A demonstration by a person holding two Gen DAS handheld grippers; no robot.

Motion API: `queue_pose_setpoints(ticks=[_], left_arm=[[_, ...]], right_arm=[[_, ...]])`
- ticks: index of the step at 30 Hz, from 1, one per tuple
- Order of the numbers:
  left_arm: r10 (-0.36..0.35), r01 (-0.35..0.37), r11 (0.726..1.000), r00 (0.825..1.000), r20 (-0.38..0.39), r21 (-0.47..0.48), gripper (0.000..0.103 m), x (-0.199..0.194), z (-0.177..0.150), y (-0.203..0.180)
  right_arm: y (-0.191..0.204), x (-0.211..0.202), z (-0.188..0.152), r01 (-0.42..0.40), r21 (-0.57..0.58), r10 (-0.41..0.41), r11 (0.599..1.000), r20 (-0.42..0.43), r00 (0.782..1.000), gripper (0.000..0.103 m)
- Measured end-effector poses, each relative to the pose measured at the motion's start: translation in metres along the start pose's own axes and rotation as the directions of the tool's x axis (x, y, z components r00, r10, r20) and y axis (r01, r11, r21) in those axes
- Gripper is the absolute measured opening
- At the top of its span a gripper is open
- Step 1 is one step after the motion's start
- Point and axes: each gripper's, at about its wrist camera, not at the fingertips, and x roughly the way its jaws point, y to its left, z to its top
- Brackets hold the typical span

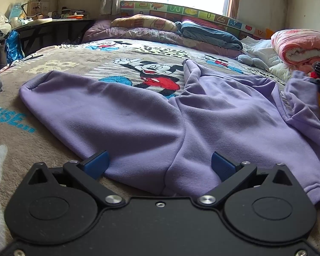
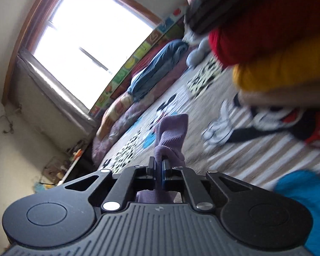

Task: Fold clothes
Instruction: 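Grasp the other sleeve cuff with the right gripper and lift it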

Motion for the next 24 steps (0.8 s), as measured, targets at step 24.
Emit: queue_pose_setpoints(ticks=[24], left_arm=[[-0.001,0.001,1.0,1.0,0.015,-0.003,0.103,-0.002,-0.002,-0.001]], right_arm=[[-0.089,-0.177,0.008,0.286,0.113,-0.304,0.952,0.2,0.932,0.007]])
